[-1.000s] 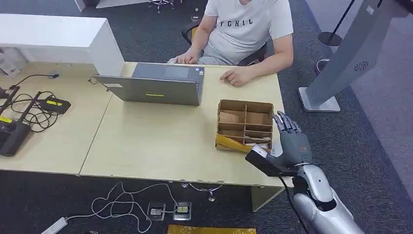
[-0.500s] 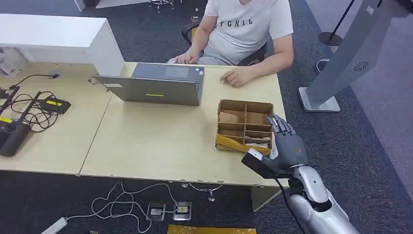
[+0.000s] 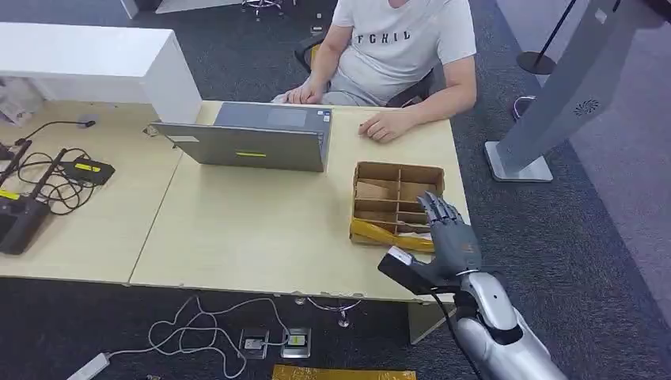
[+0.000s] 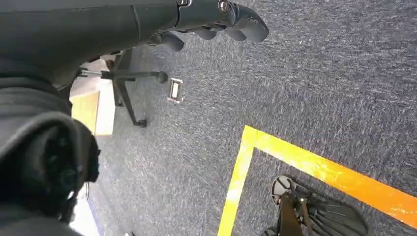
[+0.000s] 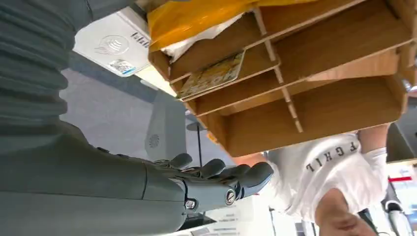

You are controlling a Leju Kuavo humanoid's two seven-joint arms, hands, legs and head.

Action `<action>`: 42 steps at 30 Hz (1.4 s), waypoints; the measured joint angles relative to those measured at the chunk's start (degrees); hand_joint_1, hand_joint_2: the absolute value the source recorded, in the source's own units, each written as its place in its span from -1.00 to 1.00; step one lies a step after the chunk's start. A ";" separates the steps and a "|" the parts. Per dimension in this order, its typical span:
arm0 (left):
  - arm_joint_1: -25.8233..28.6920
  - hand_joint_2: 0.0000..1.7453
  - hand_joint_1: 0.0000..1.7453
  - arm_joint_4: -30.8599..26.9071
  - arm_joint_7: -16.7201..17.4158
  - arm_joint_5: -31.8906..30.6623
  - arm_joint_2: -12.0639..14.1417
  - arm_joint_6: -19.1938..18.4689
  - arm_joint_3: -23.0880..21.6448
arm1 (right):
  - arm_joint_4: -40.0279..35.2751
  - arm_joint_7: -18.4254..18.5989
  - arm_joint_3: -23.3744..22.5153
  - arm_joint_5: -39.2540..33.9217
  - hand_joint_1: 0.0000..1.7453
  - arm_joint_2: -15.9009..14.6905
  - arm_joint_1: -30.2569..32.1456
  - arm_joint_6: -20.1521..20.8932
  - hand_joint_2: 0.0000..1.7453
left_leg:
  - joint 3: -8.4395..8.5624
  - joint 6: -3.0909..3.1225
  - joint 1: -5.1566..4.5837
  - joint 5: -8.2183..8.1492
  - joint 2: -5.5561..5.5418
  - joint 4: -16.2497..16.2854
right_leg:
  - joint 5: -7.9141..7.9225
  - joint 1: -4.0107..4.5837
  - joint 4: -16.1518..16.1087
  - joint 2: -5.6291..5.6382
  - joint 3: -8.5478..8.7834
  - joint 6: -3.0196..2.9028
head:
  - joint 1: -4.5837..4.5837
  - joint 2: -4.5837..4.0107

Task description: Pass the card to the sensor for recognition and then transmit it.

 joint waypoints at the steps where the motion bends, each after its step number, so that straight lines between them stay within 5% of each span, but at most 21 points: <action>1: 0.00 -1.00 -1.00 0.00 -0.04 0.02 0.00 -0.09 0.00 | 0.15 -0.28 0.17 0.44 -1.00 0.09 -0.33 0.42 1.00 | 0.00 0.00 0.00 0.00 0.00 0.00 | 0.00 0.00 0.00 0.00 0.00 0.00 | 0.02 0.00; 13: 0.01 -1.00 -1.00 0.00 -0.13 0.11 0.20 -0.35 -0.09 | 1.88 -0.99 1.42 2.43 -1.00 0.44 -2.76 2.01 1.00 | 0.01 -0.01 0.00 0.01 0.00 0.00 | 0.00 0.00 0.00 -0.01 0.00 0.00 | 0.02 0.02; 21: 0.03 -1.00 -1.00 0.00 -0.13 -0.09 0.52 -1.36 -0.35 | 1.25 -2.49 1.31 6.71 -1.00 -0.80 -5.87 13.13 1.00 | 0.05 -0.04 0.00 0.04 0.01 0.01 | 0.01 0.00 0.00 0.00 0.02 0.00 | 0.04 0.00; 33: 0.04 -1.00 -1.00 0.00 -0.13 -0.17 0.85 -1.66 -0.81 | -1.11 -2.13 0.96 7.33 -1.00 -2.88 -6.78 14.99 1.00 | 0.06 -0.05 0.00 0.05 0.01 0.01 | 0.01 0.00 0.00 0.04 0.01 0.00 | 0.00 0.00; 42: 0.05 -1.00 -1.00 0.00 -0.72 -0.52 1.20 -2.84 -1.51 | -7.49 0.41 -0.89 6.72 -1.00 -6.84 -7.08 23.15 1.00 | 0.06 -0.05 -0.01 0.05 0.01 0.02 | 0.03 -0.01 -0.01 0.04 0.01 0.00 | 0.04 0.00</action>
